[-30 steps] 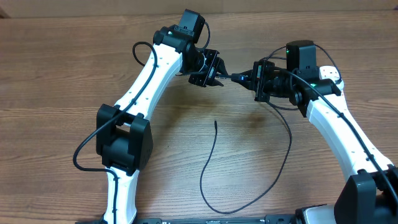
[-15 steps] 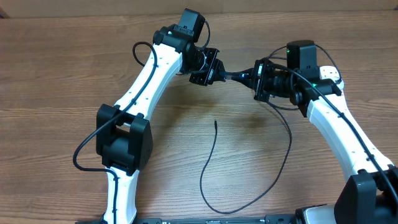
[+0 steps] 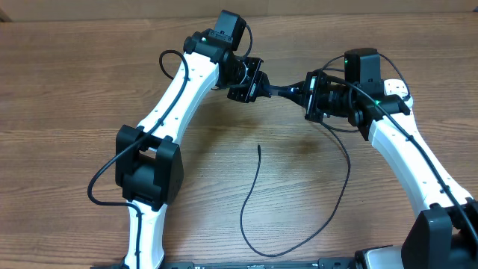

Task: Plug charger to phone and switch on socket
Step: 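Open the right gripper and pull the phone left with the left gripper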

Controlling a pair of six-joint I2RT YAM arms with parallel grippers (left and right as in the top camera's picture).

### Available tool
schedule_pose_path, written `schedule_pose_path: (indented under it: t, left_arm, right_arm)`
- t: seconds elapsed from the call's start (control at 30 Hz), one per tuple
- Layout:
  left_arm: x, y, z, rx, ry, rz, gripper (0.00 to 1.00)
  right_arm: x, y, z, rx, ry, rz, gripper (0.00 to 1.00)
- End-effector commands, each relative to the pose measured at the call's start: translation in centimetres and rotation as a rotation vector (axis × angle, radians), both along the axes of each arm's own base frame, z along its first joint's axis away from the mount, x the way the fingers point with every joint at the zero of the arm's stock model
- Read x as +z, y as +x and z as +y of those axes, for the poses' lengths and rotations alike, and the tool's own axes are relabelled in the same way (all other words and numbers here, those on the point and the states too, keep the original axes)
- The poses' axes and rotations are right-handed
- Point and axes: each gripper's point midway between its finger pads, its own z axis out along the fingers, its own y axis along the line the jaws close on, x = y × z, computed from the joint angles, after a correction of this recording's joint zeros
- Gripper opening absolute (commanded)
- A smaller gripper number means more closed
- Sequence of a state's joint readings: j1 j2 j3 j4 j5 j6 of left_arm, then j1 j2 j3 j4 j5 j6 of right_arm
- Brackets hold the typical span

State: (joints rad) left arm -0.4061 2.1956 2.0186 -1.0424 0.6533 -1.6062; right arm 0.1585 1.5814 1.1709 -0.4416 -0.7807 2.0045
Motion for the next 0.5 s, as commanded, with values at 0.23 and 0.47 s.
schedule_pose_path:
  t: [0.23,0.47]
  left_arm:
    - [0.48,-0.2,-0.28,-0.075,0.006,-0.066,0.04]
    - [0.49,-0.21,-0.3,-0.09,0.006,-0.078,0.05]
  right_arm:
    - [1.43,0.32,0.46,0.077,-0.032,-0.14,0.14]
    - [1.37,0.4,0.38,0.072,-0.037,-0.14,0.27]
